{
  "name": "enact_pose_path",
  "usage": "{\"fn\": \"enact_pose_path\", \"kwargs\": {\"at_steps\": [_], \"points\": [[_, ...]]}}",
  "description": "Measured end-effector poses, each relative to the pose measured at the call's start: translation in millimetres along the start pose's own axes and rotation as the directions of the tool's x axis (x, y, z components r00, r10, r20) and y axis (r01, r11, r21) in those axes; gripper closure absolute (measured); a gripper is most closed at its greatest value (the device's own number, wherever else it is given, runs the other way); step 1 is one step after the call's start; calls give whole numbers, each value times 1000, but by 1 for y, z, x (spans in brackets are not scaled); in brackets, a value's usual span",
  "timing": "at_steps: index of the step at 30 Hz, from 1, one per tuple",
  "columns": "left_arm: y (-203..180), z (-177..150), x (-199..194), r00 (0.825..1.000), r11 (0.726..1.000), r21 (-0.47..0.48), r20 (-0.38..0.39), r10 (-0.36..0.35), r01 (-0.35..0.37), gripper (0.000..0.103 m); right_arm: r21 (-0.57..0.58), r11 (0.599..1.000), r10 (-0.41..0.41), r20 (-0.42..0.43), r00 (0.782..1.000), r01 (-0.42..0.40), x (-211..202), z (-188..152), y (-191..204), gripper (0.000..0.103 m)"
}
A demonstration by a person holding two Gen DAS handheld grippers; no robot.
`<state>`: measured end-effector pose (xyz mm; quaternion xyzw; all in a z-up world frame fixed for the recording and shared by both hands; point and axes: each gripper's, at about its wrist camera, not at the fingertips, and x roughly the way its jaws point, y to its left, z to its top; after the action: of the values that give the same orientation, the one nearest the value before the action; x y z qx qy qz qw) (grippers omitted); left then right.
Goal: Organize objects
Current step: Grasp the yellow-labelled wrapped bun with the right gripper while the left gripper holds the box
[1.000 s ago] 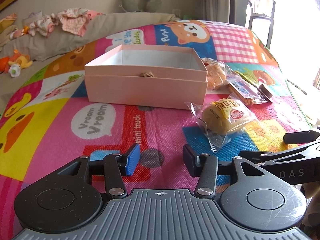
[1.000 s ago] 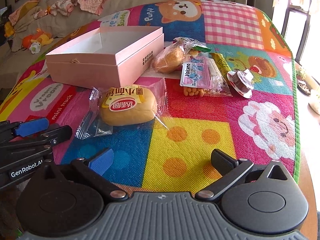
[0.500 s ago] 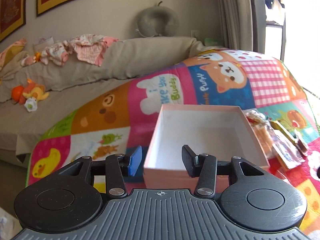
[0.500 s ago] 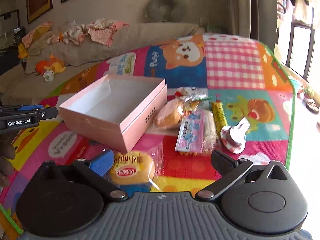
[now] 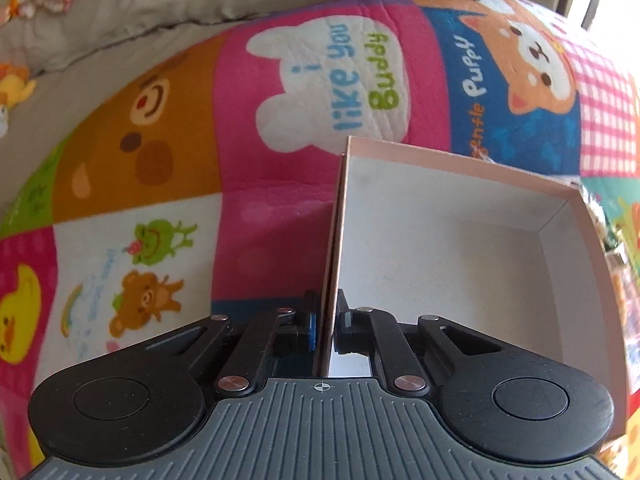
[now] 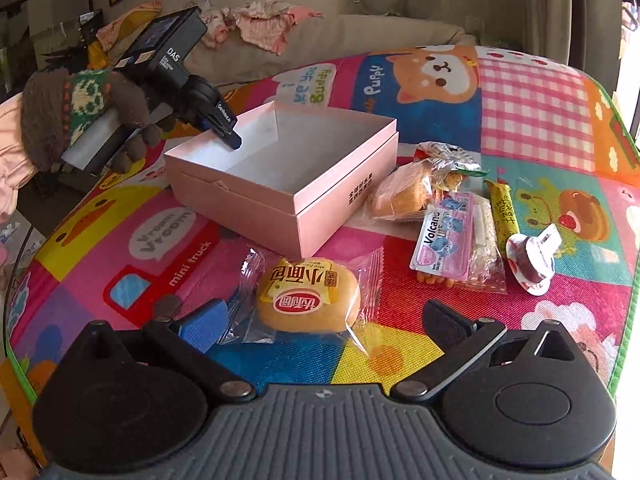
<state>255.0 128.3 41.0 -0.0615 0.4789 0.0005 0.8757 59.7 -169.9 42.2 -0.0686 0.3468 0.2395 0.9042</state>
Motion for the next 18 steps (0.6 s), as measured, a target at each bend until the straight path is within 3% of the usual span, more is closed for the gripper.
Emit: {"fn": "enact_pose_path", "kwargs": {"at_steps": [3,10,13,16,18], "points": [[17,-11,-4,998,982,-179,-10,-64,61,89,-15,999,-44,14,999,44,15,1,4,0],[13,-28,-18,998,972,-225,31,-61,67,87,47,995,-85,19,996,84,44,21,-11,0],[14,-25,-13,994,964,-251,91,-64,85,86,36,988,-152,43,987,151,52,33,-15,0],[12,-25,-11,990,953,-283,119,-77,109,83,53,987,-157,46,987,155,62,48,-24,0],[10,-27,-12,988,953,-283,138,-72,109,82,31,975,-220,71,973,218,68,55,-25,0]]}}
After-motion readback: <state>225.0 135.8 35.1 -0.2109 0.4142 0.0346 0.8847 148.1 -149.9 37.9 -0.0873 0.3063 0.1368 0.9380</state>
